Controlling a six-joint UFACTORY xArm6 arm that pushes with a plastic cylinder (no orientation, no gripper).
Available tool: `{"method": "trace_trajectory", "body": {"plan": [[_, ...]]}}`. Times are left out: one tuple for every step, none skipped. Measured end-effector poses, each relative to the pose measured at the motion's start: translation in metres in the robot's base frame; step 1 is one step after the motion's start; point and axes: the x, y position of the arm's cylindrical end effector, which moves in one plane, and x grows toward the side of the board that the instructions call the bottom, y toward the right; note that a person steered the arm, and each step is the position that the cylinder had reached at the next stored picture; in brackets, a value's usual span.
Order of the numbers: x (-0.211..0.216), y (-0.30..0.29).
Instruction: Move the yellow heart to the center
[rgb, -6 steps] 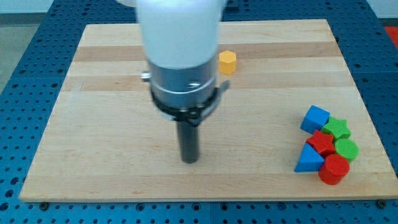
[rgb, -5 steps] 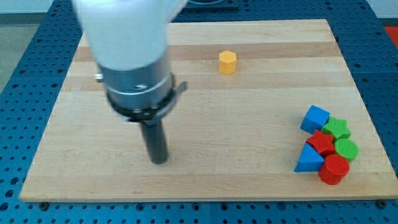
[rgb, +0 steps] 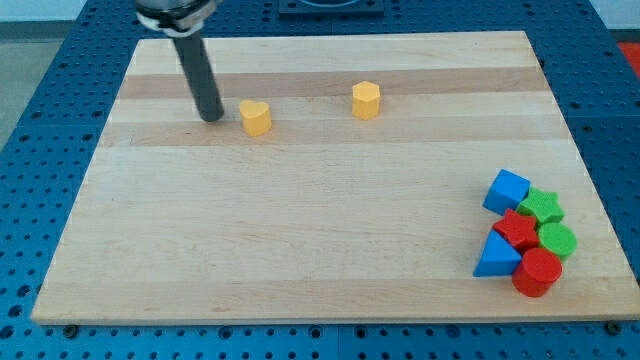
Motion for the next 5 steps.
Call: {"method": "trace_trajectory", "body": {"plan": [[0.000, 0.001], [0.000, 0.013], [0.000, 0.042], [0.000, 0.069], [0.000, 0.088]]}}
